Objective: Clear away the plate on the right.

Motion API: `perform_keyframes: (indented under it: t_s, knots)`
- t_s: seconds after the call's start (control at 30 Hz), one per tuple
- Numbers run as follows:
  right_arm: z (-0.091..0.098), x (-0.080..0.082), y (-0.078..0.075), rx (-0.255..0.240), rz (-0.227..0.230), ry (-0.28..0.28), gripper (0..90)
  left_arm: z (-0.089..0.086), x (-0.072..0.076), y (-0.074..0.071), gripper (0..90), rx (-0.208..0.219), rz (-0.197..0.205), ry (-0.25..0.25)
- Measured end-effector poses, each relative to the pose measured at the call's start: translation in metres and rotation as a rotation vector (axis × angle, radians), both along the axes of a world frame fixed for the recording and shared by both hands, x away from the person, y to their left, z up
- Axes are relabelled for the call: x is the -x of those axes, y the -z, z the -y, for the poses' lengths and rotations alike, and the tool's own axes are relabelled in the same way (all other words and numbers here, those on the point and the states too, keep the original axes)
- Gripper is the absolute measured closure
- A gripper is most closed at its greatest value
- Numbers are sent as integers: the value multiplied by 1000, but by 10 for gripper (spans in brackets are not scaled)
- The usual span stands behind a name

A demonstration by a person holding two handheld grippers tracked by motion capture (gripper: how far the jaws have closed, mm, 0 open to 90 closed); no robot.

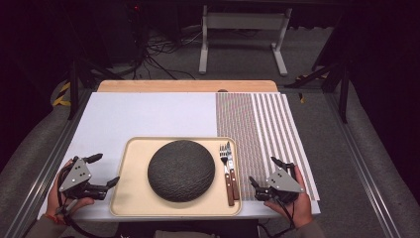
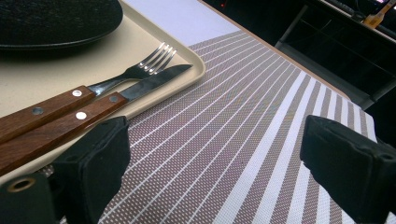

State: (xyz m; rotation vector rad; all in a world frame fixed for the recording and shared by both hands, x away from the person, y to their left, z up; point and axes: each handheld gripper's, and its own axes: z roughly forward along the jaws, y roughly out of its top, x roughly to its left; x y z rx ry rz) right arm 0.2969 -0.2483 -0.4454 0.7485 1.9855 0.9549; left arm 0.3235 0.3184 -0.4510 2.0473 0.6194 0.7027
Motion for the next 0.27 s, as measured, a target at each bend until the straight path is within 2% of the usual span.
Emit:
perform_keyframes:
  t_s: [0.27]
  knots:
    - [0,0,0,1,-7,-8,101,1,-1,0,72,-1,0,-7]
